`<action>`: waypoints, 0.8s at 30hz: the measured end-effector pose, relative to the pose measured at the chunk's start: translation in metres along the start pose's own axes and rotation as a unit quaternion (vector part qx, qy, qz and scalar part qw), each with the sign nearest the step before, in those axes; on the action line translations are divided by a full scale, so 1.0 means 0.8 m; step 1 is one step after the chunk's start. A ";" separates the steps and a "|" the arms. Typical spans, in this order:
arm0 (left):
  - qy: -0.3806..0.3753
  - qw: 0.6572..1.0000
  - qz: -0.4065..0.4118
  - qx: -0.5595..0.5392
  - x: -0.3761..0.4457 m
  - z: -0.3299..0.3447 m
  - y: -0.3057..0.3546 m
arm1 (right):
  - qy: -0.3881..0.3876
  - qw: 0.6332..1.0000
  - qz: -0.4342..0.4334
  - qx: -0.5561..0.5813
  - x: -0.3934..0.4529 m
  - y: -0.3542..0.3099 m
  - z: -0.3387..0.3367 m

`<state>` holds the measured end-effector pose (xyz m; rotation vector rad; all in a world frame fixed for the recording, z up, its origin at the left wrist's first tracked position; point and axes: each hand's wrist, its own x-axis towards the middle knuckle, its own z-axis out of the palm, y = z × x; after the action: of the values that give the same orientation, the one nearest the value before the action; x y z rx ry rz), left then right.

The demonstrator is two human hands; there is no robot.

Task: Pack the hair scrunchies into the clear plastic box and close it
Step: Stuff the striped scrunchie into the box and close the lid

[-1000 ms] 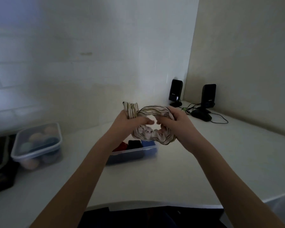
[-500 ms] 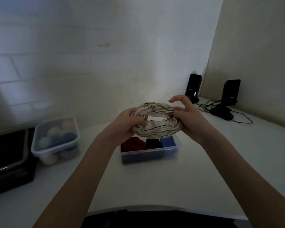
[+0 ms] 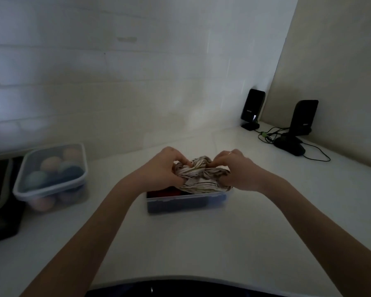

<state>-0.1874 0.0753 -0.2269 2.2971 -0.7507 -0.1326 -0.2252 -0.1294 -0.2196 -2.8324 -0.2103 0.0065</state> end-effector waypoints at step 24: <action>-0.109 0.941 0.039 0.317 0.010 0.017 -0.011 | -0.128 0.939 0.050 -0.315 0.023 -0.012 0.013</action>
<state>-0.1806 0.0679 -0.2424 2.8860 -1.1245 -0.1222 -0.2088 -0.1143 -0.2263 -3.4755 -0.1405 0.4010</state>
